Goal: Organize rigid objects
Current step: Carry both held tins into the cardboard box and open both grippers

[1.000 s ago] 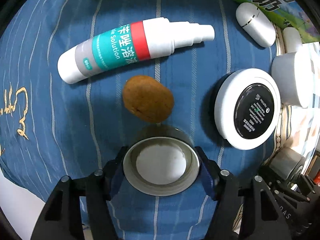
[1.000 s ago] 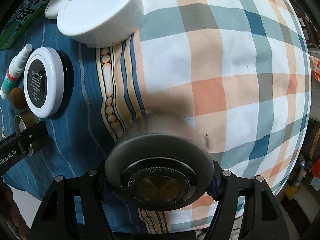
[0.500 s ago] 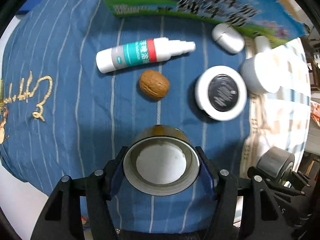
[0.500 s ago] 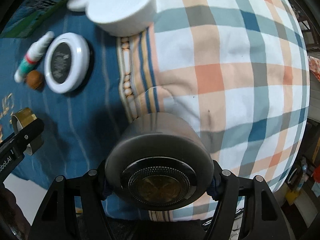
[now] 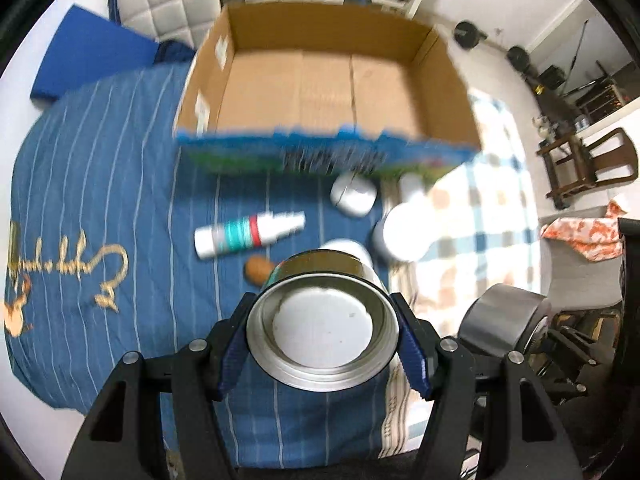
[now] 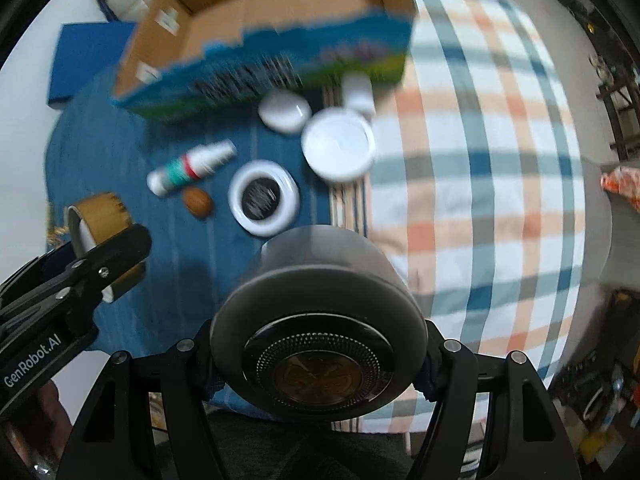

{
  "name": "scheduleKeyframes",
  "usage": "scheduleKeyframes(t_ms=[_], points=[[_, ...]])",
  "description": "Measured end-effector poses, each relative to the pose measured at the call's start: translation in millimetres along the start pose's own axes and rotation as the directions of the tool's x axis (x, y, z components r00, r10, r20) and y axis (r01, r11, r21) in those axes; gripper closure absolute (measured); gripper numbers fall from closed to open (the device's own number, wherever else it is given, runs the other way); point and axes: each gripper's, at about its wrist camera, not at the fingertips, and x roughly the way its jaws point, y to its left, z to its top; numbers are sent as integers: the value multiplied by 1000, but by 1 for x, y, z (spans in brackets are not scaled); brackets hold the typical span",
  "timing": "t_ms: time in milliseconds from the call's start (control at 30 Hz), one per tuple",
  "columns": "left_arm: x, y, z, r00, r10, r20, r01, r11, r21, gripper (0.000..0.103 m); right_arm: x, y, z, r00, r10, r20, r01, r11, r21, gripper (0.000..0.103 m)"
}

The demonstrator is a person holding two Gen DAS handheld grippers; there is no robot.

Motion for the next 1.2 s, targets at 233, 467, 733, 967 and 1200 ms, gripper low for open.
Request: scheduleKeyframes(t_ms=[233,467,733,967,1200], points=[[-20,-3,63,996,-45,72,44,999,5,41,-84,-9,32,993,27,115,-21,998,-61,31],[-14,-1,141,994,-79,77,79,997,10,41,-109,6,100,983,20,182,-1,995,-100,31],[61,14,233,994,-103,-46,101,994,-48,41,-77,3,212,989,-18,145,37,992,-122,30],[151,24,282,977,-92,-191,79,994,-79,41,-1,-11,293,996,-70,59,77,988,-132,30],[208,32,302,956,-107,-274,77,990,-117,41,56,-12,347,995,-97,-14,93,982,-164,30]])
